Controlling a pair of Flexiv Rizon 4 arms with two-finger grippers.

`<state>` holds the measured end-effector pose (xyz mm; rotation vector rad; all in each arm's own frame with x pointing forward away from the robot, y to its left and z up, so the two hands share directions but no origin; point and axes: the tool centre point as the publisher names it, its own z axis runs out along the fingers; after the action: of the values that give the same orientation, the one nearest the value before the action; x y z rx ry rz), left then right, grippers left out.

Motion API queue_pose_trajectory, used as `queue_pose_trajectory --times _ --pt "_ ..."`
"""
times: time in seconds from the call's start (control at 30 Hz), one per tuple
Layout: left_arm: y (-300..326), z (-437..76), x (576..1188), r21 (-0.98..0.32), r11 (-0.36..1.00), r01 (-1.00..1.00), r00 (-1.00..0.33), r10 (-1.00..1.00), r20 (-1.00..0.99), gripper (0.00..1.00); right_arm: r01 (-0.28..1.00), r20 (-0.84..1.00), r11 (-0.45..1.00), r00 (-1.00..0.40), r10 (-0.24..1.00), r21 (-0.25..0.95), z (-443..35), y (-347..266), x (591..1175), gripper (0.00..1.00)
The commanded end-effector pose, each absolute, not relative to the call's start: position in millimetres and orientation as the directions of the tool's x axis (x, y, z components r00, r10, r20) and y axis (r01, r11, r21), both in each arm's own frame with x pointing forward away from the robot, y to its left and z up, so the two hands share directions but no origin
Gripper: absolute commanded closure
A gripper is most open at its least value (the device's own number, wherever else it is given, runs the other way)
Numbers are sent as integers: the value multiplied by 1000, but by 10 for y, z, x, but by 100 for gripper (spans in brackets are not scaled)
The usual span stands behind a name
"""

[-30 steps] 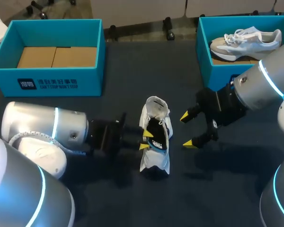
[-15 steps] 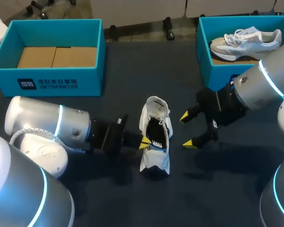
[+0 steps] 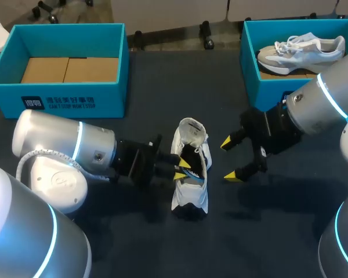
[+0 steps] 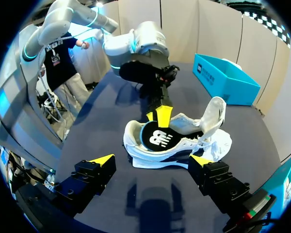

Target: Take the shoe out of the shoebox, open the shoe tongue, remove and reinsert the insole, then place the shoe into the shoebox

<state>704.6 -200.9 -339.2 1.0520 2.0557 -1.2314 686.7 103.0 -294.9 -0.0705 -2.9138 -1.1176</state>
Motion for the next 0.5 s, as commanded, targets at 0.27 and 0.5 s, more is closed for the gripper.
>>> queue_pose_trajectory --times 0.27,0.5 --pt "-1957 -3307 6911 -490 283 824 -564 342 -752 84 50 34 744 -999 37 666 -2958 1045 6865 0" --pt "-2057 -3415 6897 -507 275 817 -576 361 -733 100 50 34 744 -999 37 666 -2958 1045 6865 0"
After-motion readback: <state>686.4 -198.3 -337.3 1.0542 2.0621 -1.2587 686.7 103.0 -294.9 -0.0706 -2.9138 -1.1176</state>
